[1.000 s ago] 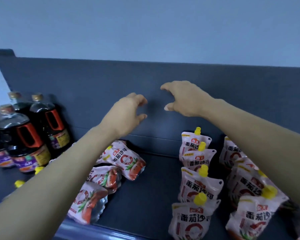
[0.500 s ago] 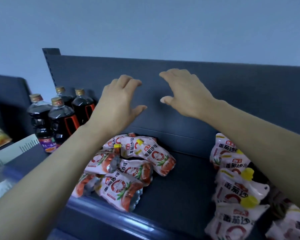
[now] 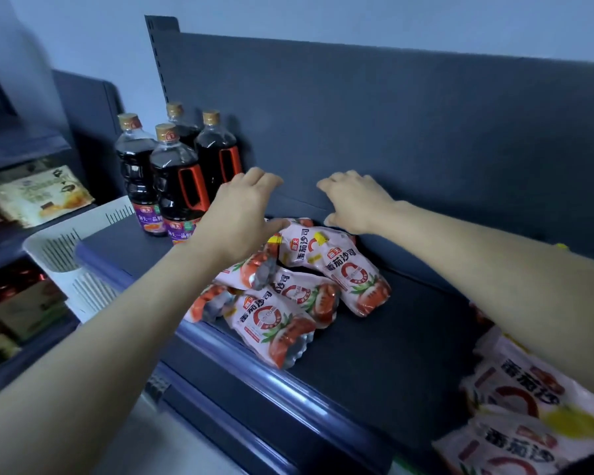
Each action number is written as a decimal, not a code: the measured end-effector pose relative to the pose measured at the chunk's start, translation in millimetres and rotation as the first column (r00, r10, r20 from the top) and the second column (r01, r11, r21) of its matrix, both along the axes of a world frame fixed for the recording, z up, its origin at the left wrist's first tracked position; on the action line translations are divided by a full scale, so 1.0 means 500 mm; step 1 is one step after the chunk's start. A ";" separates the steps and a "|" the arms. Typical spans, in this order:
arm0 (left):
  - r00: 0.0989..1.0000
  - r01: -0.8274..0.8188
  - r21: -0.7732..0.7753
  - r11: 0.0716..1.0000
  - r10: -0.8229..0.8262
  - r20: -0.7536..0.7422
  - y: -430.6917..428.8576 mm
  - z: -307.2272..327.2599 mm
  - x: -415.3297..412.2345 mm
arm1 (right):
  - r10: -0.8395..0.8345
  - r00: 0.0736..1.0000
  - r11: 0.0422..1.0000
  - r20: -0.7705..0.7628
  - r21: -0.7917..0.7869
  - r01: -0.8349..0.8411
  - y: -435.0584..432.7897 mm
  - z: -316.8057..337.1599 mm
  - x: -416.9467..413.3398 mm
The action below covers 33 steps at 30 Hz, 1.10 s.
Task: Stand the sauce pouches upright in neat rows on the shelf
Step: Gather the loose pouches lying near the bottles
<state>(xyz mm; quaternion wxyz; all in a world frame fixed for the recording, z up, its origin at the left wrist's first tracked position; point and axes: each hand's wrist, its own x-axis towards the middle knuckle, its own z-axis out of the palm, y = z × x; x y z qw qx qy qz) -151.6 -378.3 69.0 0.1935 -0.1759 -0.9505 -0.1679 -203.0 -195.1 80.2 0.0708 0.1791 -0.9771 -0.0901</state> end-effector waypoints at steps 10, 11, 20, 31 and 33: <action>0.943 -0.218 -0.076 0.973 0.230 0.241 -0.050 -0.135 -0.069 | 0.051 0.936 0.986 0.348 0.133 -0.103 0.017 -0.126 -0.117; 0.929 -0.239 -0.107 0.965 0.259 0.266 -0.054 -0.151 -0.071 | 0.050 0.927 0.985 0.372 0.136 -0.108 0.017 -0.137 -0.124; 0.765 -0.427 0.006 0.904 0.358 0.535 -0.092 -0.215 -0.097 | 0.086 0.920 0.981 0.382 0.129 -0.145 0.004 -0.186 -0.174; 0.574 -0.516 -0.041 0.856 0.381 0.725 -0.158 -0.248 -0.159 | 0.072 0.928 0.996 0.366 0.015 -0.083 -0.007 -0.168 -0.176; 0.544 -0.559 0.077 0.825 0.296 0.785 -0.168 -0.249 -0.170 | 0.063 0.932 0.998 0.358 0.002 -0.068 -0.013 -0.162 -0.175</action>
